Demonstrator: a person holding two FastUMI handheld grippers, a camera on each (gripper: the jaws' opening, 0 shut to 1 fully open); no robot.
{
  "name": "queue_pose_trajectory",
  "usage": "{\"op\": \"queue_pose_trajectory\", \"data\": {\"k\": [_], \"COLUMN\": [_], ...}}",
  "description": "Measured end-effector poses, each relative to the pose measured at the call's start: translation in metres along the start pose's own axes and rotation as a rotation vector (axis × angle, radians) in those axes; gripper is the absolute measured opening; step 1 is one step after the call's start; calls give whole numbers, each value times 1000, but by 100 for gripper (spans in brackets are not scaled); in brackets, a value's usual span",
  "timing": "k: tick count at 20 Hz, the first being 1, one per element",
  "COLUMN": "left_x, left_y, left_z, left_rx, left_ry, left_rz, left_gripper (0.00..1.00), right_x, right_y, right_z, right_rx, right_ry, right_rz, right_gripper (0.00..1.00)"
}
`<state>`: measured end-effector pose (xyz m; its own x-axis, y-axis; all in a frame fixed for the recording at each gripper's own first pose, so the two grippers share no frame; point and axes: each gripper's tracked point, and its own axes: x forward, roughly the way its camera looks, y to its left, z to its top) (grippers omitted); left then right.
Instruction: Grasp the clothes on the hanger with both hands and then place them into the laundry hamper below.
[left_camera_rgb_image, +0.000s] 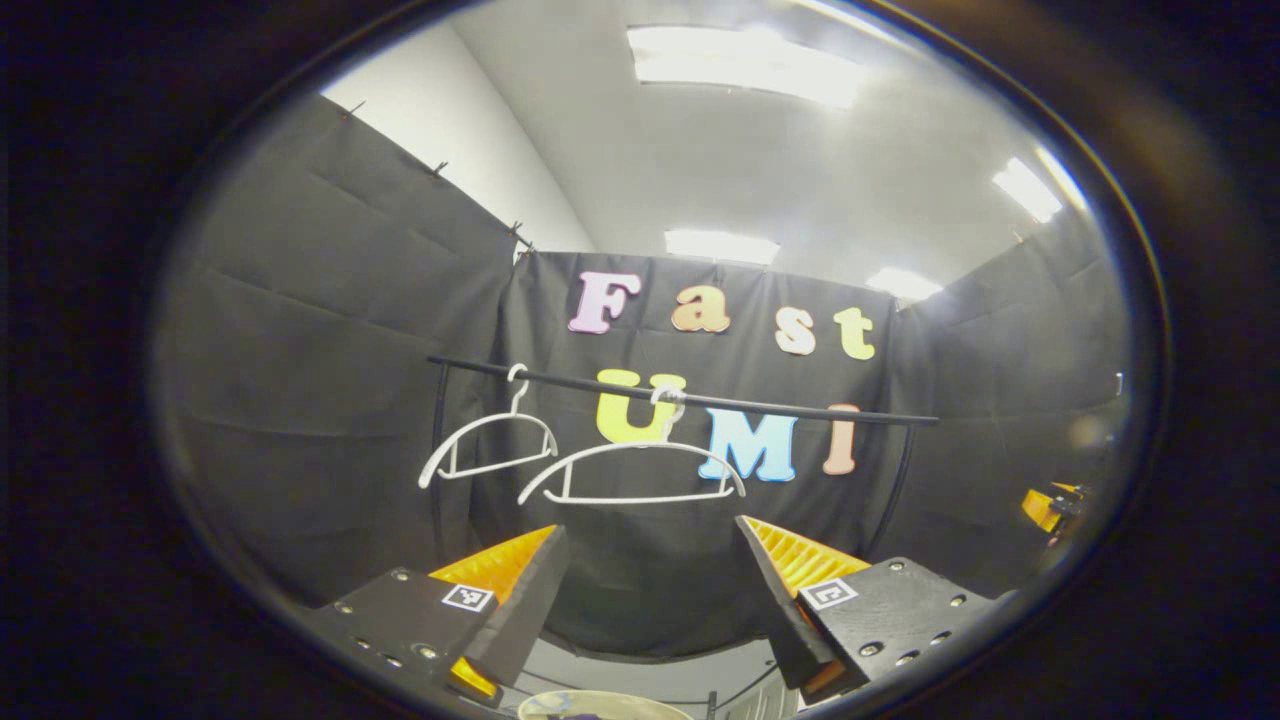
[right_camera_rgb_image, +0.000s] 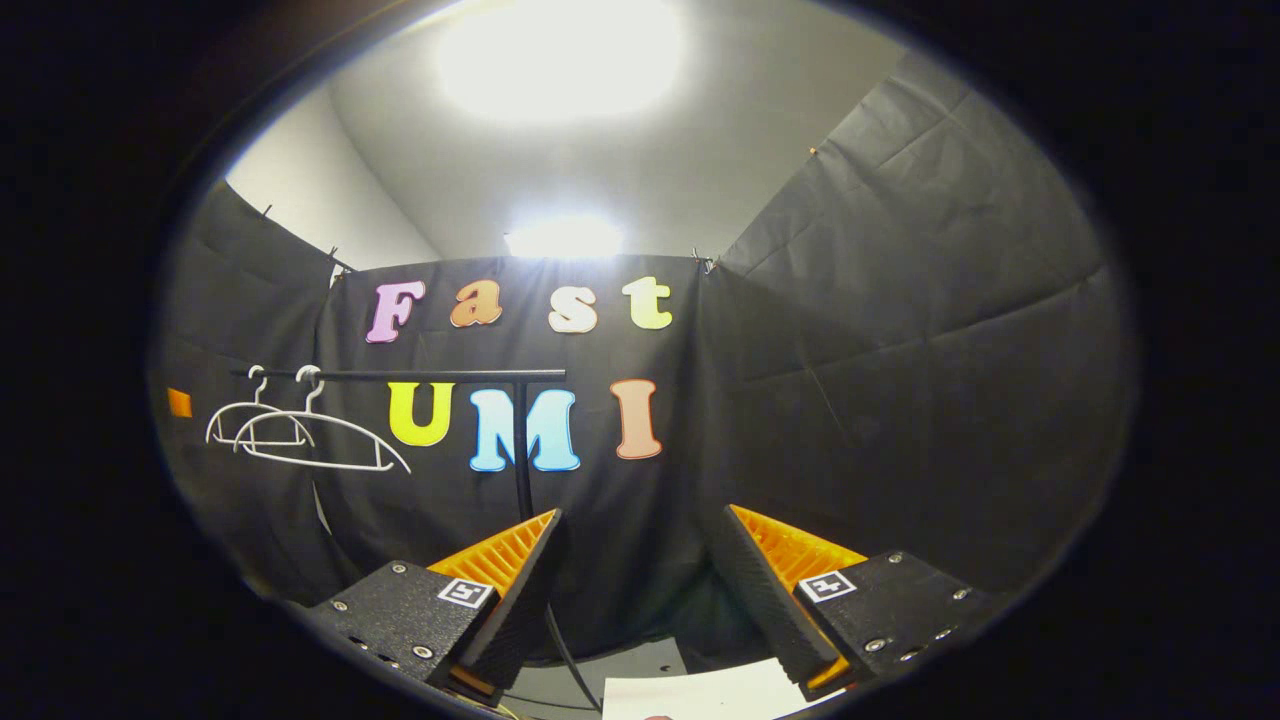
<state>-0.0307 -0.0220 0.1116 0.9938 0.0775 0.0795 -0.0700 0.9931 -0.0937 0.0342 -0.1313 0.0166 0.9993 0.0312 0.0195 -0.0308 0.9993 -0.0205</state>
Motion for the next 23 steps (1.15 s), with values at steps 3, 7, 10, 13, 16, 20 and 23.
{"op": "queue_pose_trajectory", "data": {"k": [3, 7, 10, 13, 16, 20, 23], "left_x": [1, -1, -5, -3, 3, 10, 13], "left_y": [20, 34, 38, 41, 42, 35, 34], "left_z": [-8, -14, -21, -35, -48, -63, -64], "left_rx": [19, 38, 29, 52, 75, 94, 109], "left_ry": [-3, -6, -7, 5, 18, 38, 30], "left_rz": [9, -6, -40, -59, -80, -92, -107], "left_gripper": [100, 100, 100, 95, 95, 95, 100], "right_x": [-14, -20, -27, -35, -44, -57, -62], "right_y": [19, 37, 50, 58, 56, 47, 46], "right_z": [1, 8, 1, -10, -25, -31, -30], "right_rx": [4, 4, 36, 79, 119, 91, 64], "right_ry": [1, -4, 32, 73, 120, 132, 128], "right_rz": [3, 13, 23, 17, -3, -39, -50], "right_gripper": [95, 91, 95, 95, 95, 95, 95]}}
